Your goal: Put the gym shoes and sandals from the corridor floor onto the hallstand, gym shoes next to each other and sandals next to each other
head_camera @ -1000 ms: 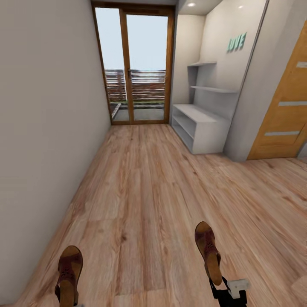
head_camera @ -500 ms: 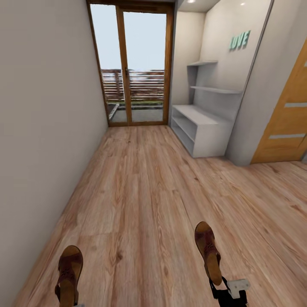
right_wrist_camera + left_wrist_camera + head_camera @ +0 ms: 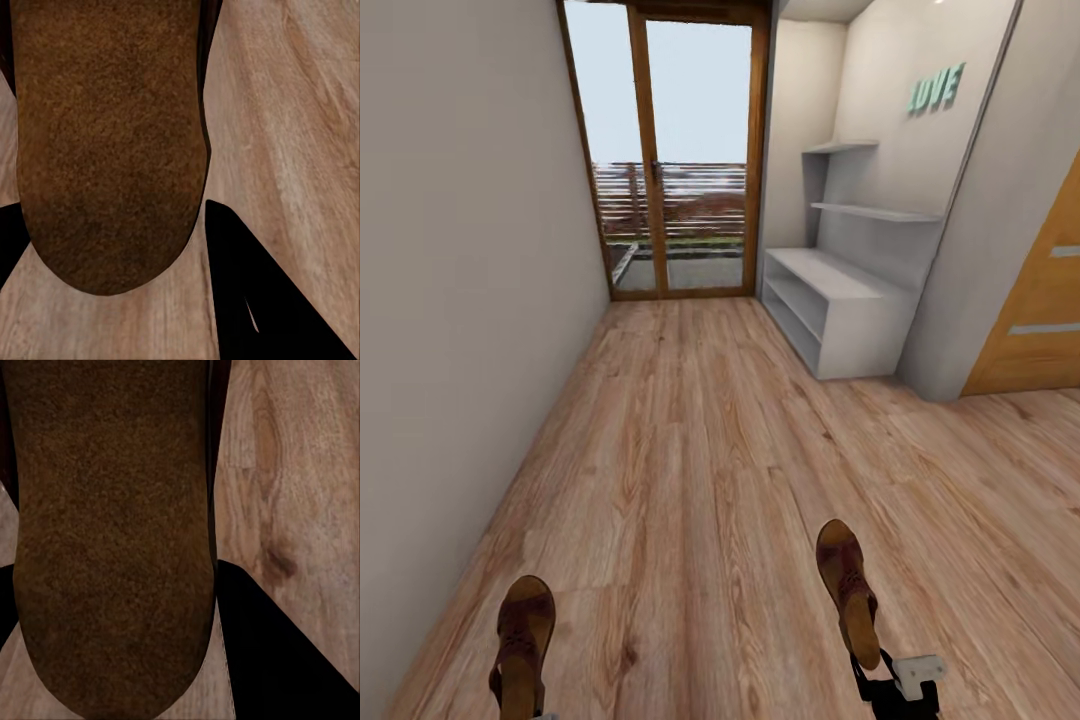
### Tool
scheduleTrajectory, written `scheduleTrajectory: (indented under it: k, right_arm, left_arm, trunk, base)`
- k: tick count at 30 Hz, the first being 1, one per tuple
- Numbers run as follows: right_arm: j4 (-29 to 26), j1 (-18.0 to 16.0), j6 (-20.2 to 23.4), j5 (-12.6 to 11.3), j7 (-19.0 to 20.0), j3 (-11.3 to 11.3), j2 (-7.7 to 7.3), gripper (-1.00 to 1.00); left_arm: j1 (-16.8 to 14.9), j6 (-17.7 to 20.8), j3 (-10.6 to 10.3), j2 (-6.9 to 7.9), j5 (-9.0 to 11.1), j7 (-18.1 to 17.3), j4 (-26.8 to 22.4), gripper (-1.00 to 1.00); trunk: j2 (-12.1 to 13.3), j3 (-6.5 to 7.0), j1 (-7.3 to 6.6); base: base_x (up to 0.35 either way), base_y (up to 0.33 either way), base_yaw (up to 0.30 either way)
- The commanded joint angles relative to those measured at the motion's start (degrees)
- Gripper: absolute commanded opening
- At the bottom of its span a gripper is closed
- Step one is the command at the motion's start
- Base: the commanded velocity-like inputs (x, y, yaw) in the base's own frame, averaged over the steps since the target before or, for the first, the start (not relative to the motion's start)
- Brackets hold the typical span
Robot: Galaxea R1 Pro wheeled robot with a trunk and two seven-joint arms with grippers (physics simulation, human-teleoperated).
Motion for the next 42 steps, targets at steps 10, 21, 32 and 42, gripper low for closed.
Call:
scheduleTrajectory:
  k: [10, 21, 32, 42]
  right_arm:
    - [0.0, -0.1, -0.1, 0.0, 0.6, -0.5, 0.05, -1.0]
    - [0.0, -0.1, -0.1, 0.1, 0.6, -0.5, -0.04, -1.0]
    - [0.0, -0.1, -0.1, 0.1, 0.6, -0.5, 0.04, -1.0]
    - [0.0, -0.1, -0.1, 0.1, 0.6, -0.5, 0.02, -1.0]
  left_arm:
    - [0.0, -0.2, 0.2, -0.09, -0.4, 0.0, 0.0, -1.0]
    - [0.0, -0.2, 0.2, -0.08, -0.4, 0.0, 0.1, -1.0]
    - [0.0, -0.2, 0.2, -0.08, -0.4, 0.0, 0.1, -1.0]
    - [0.0, -0.2, 0.2, -0.09, -0.4, 0.0, 0.1, -1.0]
  trunk:
    - [0.0, -0.05, 0.02]
    - [0.0, -0.05, 0.02]
    - [0.0, -0.05, 0.02]
    - [0.0, -0.05, 0.02]
  base:
    - [0.34, 0.0, 0.0]
    - [0.34, 0.0, 0.0]
    - [0.34, 0.0, 0.0]
    - [0.34, 0.0, 0.0]
